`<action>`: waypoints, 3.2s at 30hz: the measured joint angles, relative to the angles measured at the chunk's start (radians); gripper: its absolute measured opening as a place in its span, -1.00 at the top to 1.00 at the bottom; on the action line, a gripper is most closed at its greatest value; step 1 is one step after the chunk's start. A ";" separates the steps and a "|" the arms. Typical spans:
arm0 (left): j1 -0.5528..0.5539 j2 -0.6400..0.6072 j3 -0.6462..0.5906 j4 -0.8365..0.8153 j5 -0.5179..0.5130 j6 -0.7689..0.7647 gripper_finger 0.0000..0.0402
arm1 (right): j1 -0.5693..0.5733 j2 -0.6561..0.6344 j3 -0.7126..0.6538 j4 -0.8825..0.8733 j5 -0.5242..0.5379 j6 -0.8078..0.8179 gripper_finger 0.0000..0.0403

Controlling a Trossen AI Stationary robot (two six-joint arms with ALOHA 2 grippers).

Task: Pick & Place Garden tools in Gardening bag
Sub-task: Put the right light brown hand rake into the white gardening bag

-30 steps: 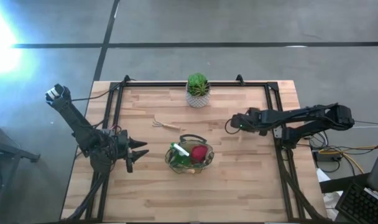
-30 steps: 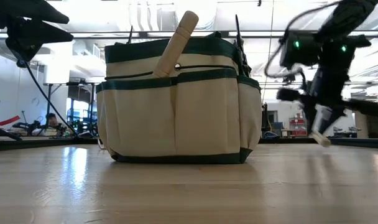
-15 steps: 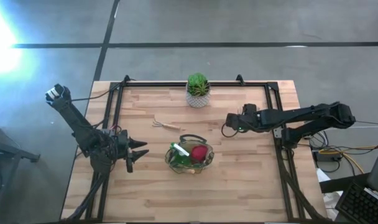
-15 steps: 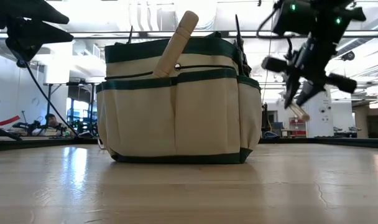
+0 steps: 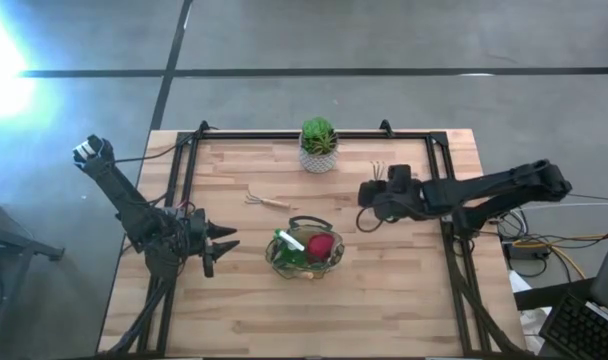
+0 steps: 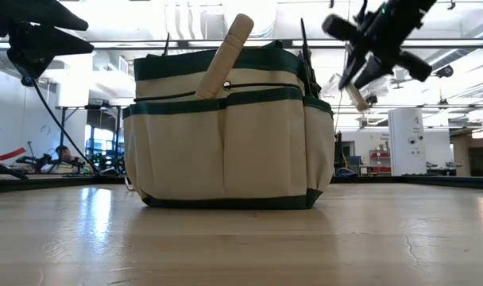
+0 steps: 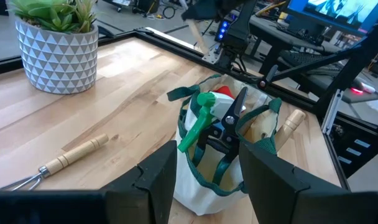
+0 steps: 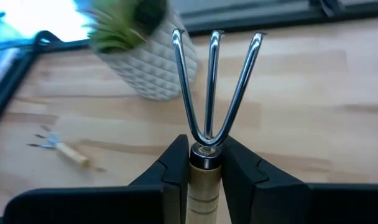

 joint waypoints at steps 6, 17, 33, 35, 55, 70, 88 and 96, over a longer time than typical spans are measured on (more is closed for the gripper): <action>0.000 0.000 0.000 0.000 0.000 0.000 0.12 | 0.097 0.002 0.076 -0.001 0.125 -0.044 0.73; 0.000 0.000 0.000 0.000 0.000 0.000 0.12 | 0.281 0.002 0.140 0.035 0.323 -0.100 0.73; 0.000 0.000 0.000 0.000 0.000 0.000 0.12 | 0.546 0.240 0.179 0.573 0.541 -0.478 0.73; 0.000 0.000 0.000 0.000 0.000 0.000 0.12 | 0.572 0.294 0.236 0.574 0.567 -0.509 0.73; 0.000 0.000 0.000 -0.004 0.000 0.000 0.12 | 0.610 0.704 0.597 0.527 0.600 -0.527 0.73; 0.000 0.000 0.000 -0.004 0.000 0.000 0.12 | 0.579 0.713 0.596 0.223 0.556 -0.195 0.73; 0.000 0.000 0.000 -0.008 0.000 0.000 0.12 | 0.580 0.845 0.599 0.401 0.719 -0.366 0.73; 0.000 0.000 0.000 -0.009 0.000 0.000 0.12 | 0.583 0.860 0.600 0.419 0.716 -0.377 0.73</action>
